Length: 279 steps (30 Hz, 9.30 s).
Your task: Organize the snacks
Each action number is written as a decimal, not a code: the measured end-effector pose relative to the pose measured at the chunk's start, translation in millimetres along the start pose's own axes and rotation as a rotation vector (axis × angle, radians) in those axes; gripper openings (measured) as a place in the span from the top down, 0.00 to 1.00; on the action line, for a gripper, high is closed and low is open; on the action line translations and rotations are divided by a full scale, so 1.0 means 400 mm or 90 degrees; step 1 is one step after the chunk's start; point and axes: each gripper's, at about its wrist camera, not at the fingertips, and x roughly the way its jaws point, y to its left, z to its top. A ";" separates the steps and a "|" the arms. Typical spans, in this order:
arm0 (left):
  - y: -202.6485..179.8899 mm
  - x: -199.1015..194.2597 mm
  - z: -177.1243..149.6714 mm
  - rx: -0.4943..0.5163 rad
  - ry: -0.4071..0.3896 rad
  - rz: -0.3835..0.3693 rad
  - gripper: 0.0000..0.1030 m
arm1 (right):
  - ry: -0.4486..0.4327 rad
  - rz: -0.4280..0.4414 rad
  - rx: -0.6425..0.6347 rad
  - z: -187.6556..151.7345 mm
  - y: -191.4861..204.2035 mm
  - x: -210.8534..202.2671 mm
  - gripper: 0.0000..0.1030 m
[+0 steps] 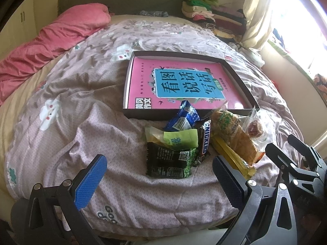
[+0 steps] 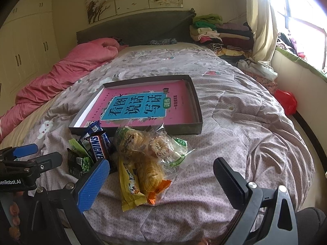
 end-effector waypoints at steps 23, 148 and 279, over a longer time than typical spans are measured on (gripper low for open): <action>0.066 0.133 -0.012 -0.069 0.093 -0.078 0.00 | 0.028 0.027 0.002 0.025 -0.060 0.057 0.00; 0.133 0.240 0.215 -0.122 0.004 -0.214 0.79 | 0.019 0.070 -0.019 0.180 -0.097 0.303 0.63; 0.025 0.214 0.130 0.013 0.110 -0.247 0.37 | -0.018 0.106 -0.403 0.020 0.153 0.202 0.40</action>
